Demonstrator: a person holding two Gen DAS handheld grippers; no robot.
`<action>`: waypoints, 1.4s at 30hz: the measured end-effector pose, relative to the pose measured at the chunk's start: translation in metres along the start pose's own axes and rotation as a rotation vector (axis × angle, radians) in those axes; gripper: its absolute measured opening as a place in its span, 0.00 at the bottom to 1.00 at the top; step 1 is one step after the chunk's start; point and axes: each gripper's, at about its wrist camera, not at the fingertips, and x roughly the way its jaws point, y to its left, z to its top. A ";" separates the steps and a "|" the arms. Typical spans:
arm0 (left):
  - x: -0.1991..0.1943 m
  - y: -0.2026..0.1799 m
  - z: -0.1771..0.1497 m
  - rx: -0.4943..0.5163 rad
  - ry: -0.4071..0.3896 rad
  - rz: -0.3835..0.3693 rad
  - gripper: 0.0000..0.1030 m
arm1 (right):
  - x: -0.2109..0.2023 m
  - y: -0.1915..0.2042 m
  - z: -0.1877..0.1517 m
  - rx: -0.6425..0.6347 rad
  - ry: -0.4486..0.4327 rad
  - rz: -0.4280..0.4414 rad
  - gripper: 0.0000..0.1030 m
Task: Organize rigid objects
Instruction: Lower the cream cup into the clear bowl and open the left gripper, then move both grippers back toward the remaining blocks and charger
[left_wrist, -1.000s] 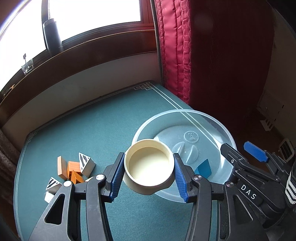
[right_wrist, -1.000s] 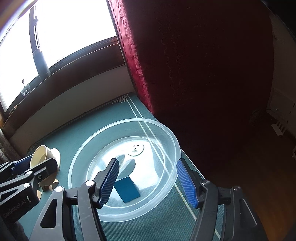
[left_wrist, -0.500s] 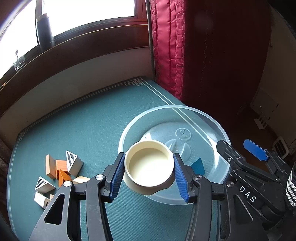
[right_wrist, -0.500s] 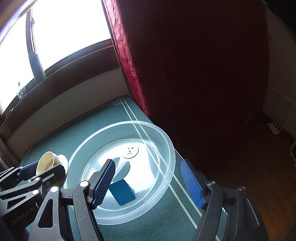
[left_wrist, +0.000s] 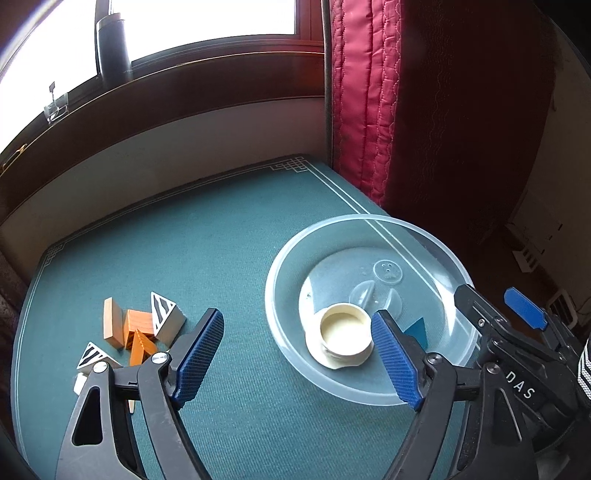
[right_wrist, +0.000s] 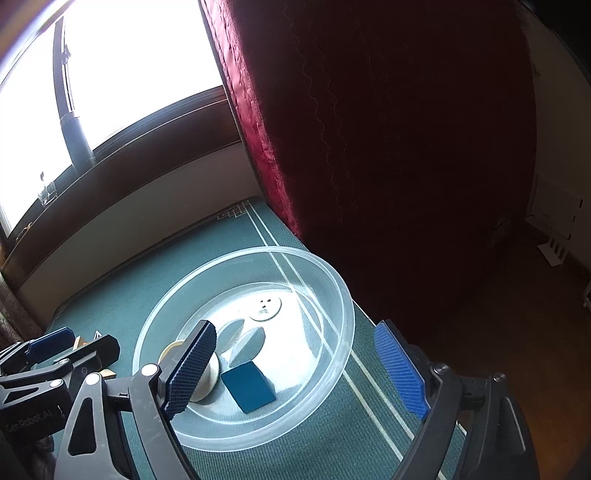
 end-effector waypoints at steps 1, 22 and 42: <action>-0.001 0.002 0.000 -0.002 -0.002 0.007 0.81 | -0.001 0.000 0.000 0.000 -0.003 0.004 0.89; -0.031 0.059 -0.010 -0.068 -0.031 0.087 0.81 | -0.007 0.013 -0.008 -0.032 -0.077 0.046 0.93; -0.057 0.176 -0.049 -0.245 -0.043 0.234 0.81 | -0.019 0.036 -0.012 -0.153 -0.123 -0.041 0.95</action>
